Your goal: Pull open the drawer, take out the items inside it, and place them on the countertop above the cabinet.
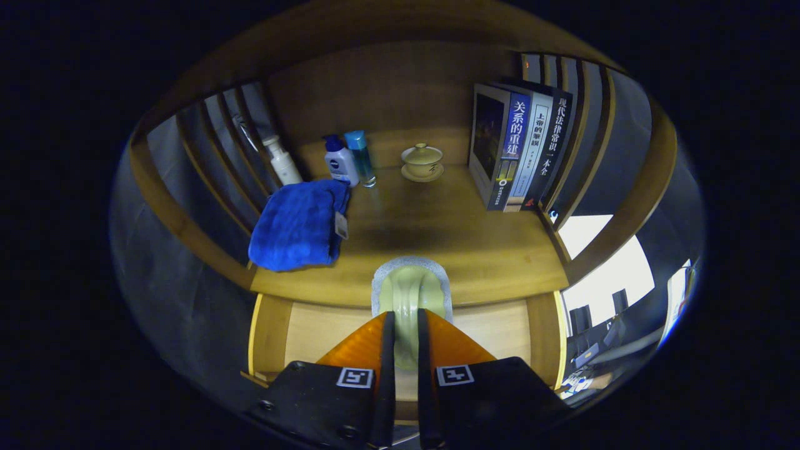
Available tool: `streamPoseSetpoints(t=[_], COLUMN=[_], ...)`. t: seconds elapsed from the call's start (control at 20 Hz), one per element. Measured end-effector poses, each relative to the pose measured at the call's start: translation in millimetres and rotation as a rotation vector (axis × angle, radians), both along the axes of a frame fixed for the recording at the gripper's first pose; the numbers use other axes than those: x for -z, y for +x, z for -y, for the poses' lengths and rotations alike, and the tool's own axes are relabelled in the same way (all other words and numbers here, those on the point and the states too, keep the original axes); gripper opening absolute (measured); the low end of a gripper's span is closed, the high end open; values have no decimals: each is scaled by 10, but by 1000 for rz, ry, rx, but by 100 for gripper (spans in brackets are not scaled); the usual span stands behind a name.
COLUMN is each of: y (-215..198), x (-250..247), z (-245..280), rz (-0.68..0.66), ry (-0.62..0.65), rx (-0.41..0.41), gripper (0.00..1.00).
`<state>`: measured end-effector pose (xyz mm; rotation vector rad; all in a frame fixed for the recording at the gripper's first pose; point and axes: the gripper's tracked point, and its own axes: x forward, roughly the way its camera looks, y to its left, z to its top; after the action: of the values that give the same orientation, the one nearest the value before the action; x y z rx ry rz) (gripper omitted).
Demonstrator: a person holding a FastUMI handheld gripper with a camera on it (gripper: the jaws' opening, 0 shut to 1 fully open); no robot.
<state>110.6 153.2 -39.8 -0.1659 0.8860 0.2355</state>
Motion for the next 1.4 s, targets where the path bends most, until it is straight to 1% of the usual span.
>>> streamPoseSetpoints(t=[0.35,0.6,0.7,1.0,1.05,1.1,1.15,1.25,1.4], y=[463,857,988,1176,1176,1188,1206,1194,1154], x=[41,53,115,206,197,179,162,133,7], z=[-173,-267,-234,-239,-227,-243,-251,-234,-235], rz=[1,22,28,38,41,51,59,78,150], ry=[-7,-12,-36,-33,-34,-29,-23,-26,-36], rx=[6,31,37,53,59,55,54,54,38], gripper=[24,23,23,23,26,27,30,49,75])
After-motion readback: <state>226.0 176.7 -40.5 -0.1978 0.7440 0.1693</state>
